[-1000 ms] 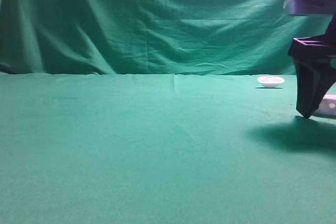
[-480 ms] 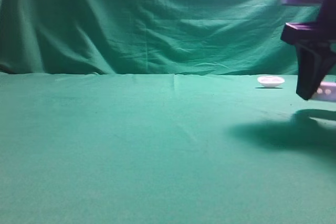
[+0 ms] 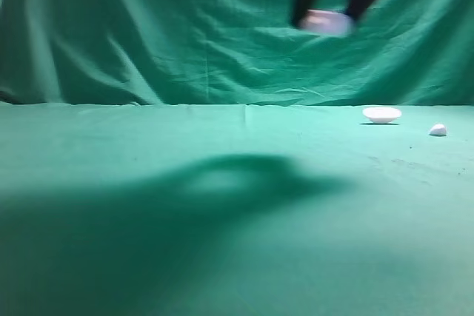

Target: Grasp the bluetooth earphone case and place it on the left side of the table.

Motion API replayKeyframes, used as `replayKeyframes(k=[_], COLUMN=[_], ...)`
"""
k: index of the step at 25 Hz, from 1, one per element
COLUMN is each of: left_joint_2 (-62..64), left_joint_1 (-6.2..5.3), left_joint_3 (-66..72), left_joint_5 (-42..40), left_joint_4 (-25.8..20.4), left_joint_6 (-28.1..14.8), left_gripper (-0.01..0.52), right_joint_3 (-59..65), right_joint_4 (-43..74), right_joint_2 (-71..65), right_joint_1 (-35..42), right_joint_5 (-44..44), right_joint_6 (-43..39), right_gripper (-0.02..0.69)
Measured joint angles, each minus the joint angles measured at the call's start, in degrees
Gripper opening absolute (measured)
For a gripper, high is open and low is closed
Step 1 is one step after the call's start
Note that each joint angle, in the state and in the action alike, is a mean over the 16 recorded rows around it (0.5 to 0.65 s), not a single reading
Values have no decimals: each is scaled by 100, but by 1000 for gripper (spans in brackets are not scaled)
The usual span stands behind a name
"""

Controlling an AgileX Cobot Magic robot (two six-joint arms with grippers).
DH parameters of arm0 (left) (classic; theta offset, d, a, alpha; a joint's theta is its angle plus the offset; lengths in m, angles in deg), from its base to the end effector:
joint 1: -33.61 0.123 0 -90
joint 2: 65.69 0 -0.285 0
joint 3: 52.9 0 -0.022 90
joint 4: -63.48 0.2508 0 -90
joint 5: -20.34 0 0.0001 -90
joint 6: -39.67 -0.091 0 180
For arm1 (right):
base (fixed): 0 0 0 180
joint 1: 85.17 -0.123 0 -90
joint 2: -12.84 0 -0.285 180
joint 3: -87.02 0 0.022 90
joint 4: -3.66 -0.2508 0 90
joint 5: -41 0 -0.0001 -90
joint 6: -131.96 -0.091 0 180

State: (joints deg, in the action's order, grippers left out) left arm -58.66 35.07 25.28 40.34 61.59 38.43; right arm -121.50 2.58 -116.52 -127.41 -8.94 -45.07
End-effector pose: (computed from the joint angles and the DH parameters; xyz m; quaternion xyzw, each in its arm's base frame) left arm 0.0530 0.0003 0.1768 -0.0104 0.7943 0.0004 0.6074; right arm 0.3512 0.3207 0.2383 -0.3682 0.8948 0.0928 0.2347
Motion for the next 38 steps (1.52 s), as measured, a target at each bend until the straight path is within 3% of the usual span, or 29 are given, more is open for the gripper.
replayKeyframes(k=[11,20,24,28,38], left_joint_2=[0,0,0,0,0], left_joint_1=[0,0,0,0,0], left_joint_3=[0,0,0,0,0], left_joint_5=[0,0,0,0,0], left_joint_4=[0,0,0,0,0], left_joint_6=[0,0,0,0,0], left_gripper=[0,0,0,0,0], right_joint_3=[-1584,-1899,-2111,-2332,-2026], right_joint_4=[-40,-40,-34,19,237], right_joint_2=[-1621,-1768,-1563,-1199,452], right_joint_1=[-911,-993,-940,-807,-200], right_joint_5=[-48,-364,-862,-1402,-2169], right_joint_6=[7,12,12,-58,-550], right_gripper=[430,527,530,441,81])
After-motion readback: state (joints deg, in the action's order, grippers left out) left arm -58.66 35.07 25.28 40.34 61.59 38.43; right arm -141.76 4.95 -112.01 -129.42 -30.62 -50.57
